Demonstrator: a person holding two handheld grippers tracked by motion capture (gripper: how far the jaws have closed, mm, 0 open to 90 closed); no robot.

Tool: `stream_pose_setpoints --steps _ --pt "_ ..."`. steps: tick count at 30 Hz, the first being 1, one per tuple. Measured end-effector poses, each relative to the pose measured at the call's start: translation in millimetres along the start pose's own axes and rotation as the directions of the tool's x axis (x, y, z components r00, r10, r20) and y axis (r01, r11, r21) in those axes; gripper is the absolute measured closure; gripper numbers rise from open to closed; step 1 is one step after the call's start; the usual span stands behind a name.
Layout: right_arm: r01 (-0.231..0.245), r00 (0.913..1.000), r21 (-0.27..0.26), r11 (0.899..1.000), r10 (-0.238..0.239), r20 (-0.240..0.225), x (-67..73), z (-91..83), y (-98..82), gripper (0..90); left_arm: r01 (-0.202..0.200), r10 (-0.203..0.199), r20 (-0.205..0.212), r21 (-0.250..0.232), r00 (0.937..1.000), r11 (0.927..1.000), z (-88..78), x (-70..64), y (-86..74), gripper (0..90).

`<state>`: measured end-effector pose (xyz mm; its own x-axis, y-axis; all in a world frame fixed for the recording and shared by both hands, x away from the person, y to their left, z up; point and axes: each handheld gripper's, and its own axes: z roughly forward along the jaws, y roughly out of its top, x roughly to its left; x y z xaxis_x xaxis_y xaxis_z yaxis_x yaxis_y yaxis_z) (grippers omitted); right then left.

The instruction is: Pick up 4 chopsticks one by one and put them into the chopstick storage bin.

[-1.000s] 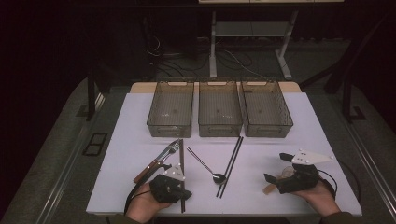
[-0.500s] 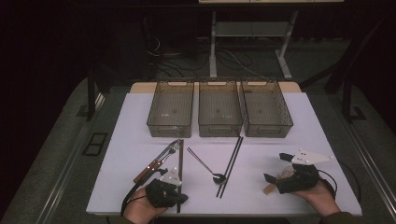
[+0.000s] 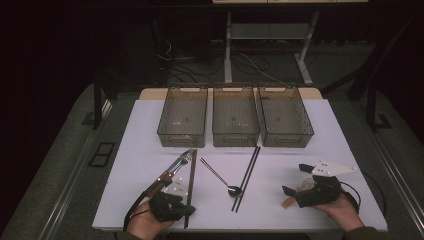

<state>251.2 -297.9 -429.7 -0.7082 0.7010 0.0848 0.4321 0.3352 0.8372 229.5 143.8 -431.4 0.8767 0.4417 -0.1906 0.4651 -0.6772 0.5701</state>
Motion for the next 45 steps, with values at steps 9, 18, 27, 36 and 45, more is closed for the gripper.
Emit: stream_pose_setpoints --steps 9,18,27,36,45 --pt "0.011 0.9999 -0.002 1.000 -0.011 -0.008 0.1 4.1 3.2 1.0 -0.016 0.017 -0.017 0.022 0.9997 0.9996 4.6 -6.1 1.7 89.3" --pt "0.017 0.9997 -0.002 1.000 -0.017 -0.015 0.3 6.4 5.2 1.0 0.002 -0.001 -0.040 0.023 0.9992 0.9997 2.8 -8.3 -0.6 89.4" --pt "0.020 0.9997 -0.003 1.000 -0.020 -0.016 0.1 6.8 6.1 1.0 0.021 -0.019 -0.077 0.028 0.9969 0.9994 -1.7 -6.2 -3.8 89.4" --pt "0.019 0.9997 -0.003 1.000 -0.019 -0.015 0.0 7.0 6.5 1.0 0.048 -0.045 -0.109 0.026 0.9930 0.9985 -7.2 -1.4 -8.2 89.4" --pt "0.018 0.9997 -0.004 1.000 -0.018 -0.015 -0.1 6.7 6.8 1.0 0.083 -0.080 -0.153 0.015 0.9849 0.9965 -13.5 4.0 -12.6 89.4"
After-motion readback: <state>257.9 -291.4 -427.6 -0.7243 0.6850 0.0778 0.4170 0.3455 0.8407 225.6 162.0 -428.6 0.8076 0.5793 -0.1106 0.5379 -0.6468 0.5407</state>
